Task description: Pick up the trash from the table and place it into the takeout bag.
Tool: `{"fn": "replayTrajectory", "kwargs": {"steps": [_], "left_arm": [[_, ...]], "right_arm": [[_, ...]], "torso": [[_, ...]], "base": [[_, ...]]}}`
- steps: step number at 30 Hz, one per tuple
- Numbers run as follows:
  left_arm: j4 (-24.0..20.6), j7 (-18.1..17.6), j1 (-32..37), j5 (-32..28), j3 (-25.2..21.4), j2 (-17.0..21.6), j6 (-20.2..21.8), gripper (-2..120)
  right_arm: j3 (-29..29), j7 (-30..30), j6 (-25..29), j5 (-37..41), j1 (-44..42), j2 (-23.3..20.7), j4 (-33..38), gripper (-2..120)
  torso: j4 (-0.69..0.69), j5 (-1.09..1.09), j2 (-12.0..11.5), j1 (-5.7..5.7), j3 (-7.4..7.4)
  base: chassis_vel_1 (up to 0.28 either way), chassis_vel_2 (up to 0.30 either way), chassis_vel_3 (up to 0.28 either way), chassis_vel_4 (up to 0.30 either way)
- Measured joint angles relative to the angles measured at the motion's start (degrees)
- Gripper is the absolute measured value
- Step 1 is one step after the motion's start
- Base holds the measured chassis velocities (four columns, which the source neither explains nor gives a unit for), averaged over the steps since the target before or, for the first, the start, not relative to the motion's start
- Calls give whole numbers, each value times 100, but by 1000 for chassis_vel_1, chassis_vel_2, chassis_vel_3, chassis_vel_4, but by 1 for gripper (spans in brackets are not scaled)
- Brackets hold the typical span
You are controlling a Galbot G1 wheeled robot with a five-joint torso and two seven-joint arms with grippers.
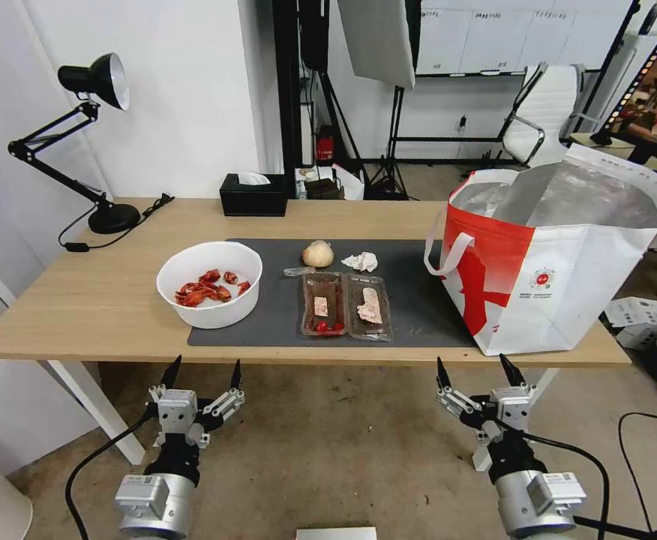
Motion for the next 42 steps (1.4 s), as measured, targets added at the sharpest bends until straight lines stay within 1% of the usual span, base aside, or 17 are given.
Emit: {"fn": "replayTrajectory", "kwargs": {"steps": [23, 24, 26, 27, 28, 29, 32, 33, 34, 35, 36, 37, 39, 40, 41, 42], "left_arm": [[0, -9, -7, -9, 0, 4, 12, 100], [-1, -28, -19, -24, 2, 12, 39, 100], [-70, -191, -122, -154, 15, 88, 273, 100], [-70, -191, -122, -154, 15, 88, 273, 100], [-190, -444, -295, -355, 42, 211, 642, 100], [-190, -444, -295, -355, 42, 211, 642, 100], [-383, -868, -580, -695, 86, 419, 1266, 100], [-383, -868, -580, -695, 86, 419, 1266, 100], [-471, -1064, -710, -850, 106, 515, 1555, 100], [-471, -1064, -710, -850, 106, 515, 1555, 100], [-554, -1265, -872, -1040, 144, 624, 1841, 100], [-577, -1323, -998, -1159, 192, 699, 1968, 100], [-580, -1355, -1077, -1237, 230, 739, 2043, 100], [-580, -1355, -1077, -1237, 230, 739, 2043, 100], [-577, -1356, -1090, -1249, 240, 743, 2050, 100], [-577, -1356, -1090, -1249, 240, 743, 2050, 100]], "right_arm": [[2, 2, -18, 19, 10, -27, 0, 100], [17, 10, -86, 84, 39, -105, 3, 100], [99, 61, -366, 349, 177, -419, 52, 100], [99, 61, -366, 349, 177, -419, 52, 100], [191, 119, -695, 655, 340, -783, 111, 100], [191, 119, -695, 655, 340, -783, 111, 100], [334, 207, -1219, 1144, 594, -1367, 208, 100], [334, 207, -1219, 1144, 594, -1367, 208, 100], [400, 250, -1456, 1370, 709, -1627, 252, 100], [400, 250, -1456, 1370, 709, -1627, 252, 100], [470, 296, -1711, 1607, 834, -1910, 298, 100], [523, 330, -1912, 1795, 934, -2133, 334, 100], [623, 390, -2264, 2127, 1104, -2521, 396, 100], [623, 390, -2264, 2127, 1104, -2521, 396, 100], [697, 435, -2530, 2376, 1232, -2821, 446, 100], [697, 435, -2530, 2376, 1232, -2821, 446, 100]], "torso": [[0, 0, 0, 0, 0], [-1, 1, 0, 0, 0], [0, 0, 0, 0, 0], [0, 0, 0, 0, 0], [0, 1, 0, 0, 0], [0, 1, 0, 0, 0], [0, 1, -1, 1, 0], [0, 1, -1, 1, 0], [0, 1, -1, 1, 1], [0, 1, -1, 1, 1], [2, 2, -1, 1, 1], [-1, 2, -1, 1, 1], [0, 0, -1, 1, 1], [0, 0, -1, 1, 1], [1, 1, -1, 1, 1], [1, 1, -1, 1, 1]], "base": [[0, 0, 0, 0], [0, 0, 0, 0], [0, 0, 0, 0], [0, 0, 0, 0], [0, 0, 0, 0], [0, 0, 0, 0], [0, 0, 0, 0], [0, 0, 0, 0], [0, 0, 0, 0], [0, 0, 0, 0], [0, 0, 0, 0], [0, 0, 0, 0], [0, 0, 0, 0], [0, 0, 0, 0], [0, 0, 0, 0], [0, 0, 0, 0]]}}
